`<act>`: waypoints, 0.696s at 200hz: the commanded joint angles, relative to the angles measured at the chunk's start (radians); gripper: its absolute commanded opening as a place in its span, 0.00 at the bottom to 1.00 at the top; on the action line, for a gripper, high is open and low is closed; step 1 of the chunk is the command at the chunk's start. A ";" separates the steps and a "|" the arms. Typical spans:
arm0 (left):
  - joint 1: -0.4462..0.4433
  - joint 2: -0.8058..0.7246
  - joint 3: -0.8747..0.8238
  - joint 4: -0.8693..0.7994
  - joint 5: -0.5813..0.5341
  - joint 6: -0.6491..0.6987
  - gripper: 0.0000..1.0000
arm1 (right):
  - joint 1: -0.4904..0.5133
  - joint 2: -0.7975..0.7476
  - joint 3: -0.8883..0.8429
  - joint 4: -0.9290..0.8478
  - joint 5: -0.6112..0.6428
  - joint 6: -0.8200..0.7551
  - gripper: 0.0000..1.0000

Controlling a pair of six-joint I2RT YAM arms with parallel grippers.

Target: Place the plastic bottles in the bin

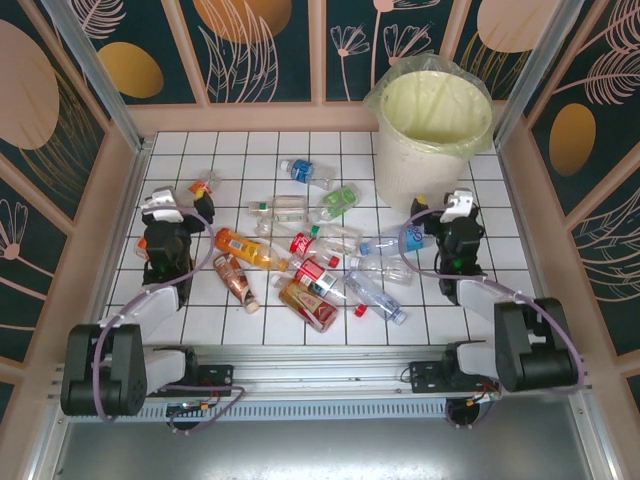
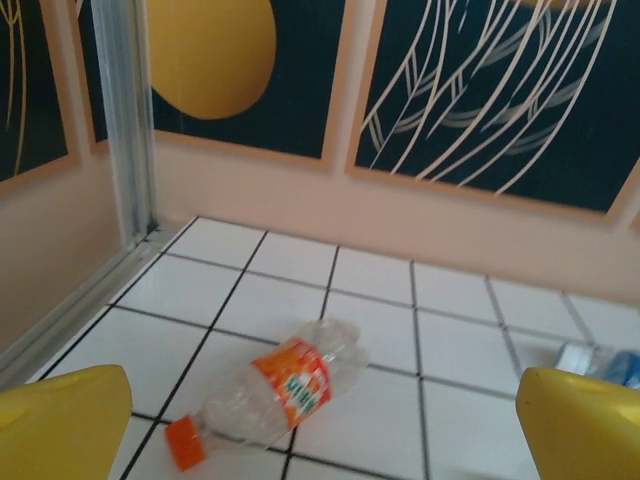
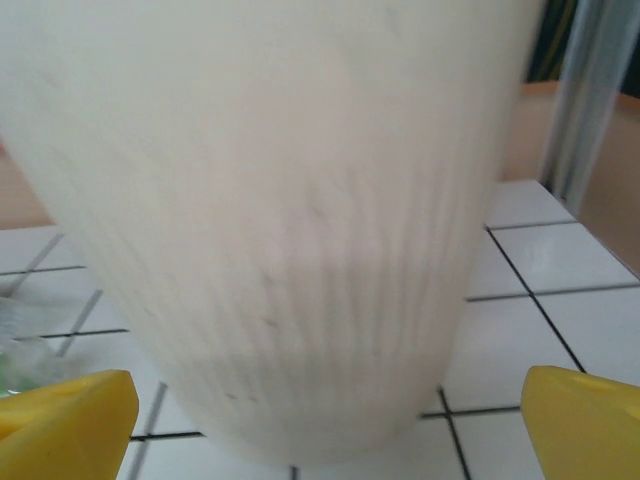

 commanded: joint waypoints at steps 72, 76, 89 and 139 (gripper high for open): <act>-0.071 -0.136 0.296 -0.557 0.378 -0.465 0.99 | 0.402 -0.227 0.232 -0.746 0.185 0.281 0.99; -0.071 -0.142 0.305 -0.563 0.388 -0.469 0.99 | 0.402 -0.228 0.246 -0.777 0.191 0.295 0.99; -0.071 -0.147 0.354 -0.611 0.425 -0.455 0.99 | 0.429 -0.231 0.268 -0.828 0.148 0.314 0.99; -0.071 -0.082 0.565 -0.870 0.631 -0.272 0.99 | 0.513 -0.218 0.390 -0.957 0.046 0.297 0.99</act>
